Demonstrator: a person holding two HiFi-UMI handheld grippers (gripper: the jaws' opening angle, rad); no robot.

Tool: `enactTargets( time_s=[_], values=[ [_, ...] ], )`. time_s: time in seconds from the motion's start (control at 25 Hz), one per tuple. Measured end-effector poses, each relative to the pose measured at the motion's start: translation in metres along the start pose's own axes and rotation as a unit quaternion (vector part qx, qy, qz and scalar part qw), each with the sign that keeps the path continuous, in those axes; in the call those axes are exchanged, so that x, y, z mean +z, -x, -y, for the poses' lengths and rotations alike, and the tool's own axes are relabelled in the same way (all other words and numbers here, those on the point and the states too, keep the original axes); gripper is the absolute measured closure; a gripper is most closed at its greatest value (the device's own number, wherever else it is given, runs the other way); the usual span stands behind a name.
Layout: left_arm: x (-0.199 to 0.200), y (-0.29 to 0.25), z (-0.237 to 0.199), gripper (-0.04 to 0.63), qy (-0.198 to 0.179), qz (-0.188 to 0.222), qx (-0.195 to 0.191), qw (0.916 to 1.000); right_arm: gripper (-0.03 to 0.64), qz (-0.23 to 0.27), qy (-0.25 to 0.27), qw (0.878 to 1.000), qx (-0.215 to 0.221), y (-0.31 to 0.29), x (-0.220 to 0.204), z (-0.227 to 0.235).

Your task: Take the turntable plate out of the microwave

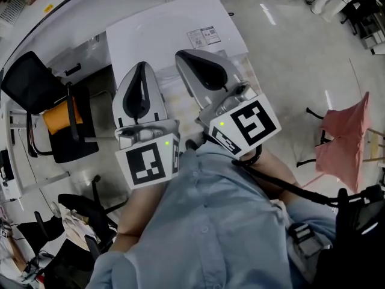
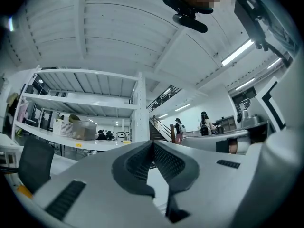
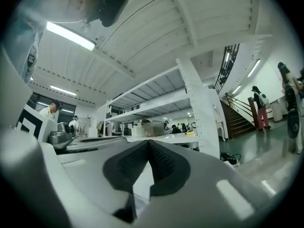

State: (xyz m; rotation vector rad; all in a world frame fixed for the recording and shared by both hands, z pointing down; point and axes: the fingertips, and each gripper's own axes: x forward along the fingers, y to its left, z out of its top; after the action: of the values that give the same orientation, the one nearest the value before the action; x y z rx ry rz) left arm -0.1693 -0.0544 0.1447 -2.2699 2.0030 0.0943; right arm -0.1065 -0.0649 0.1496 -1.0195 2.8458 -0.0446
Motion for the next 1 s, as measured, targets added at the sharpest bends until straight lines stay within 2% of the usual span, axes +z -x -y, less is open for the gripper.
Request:
enactTargets(
  time_s=[1.0],
  values=[
    [-0.017,-0.012,0.001,0.588,0.009,-0.016,0.0,0.9998,0.617,-0.011,-0.013,1.0,0.011,-0.008,-0.017,0.008]
  ],
)
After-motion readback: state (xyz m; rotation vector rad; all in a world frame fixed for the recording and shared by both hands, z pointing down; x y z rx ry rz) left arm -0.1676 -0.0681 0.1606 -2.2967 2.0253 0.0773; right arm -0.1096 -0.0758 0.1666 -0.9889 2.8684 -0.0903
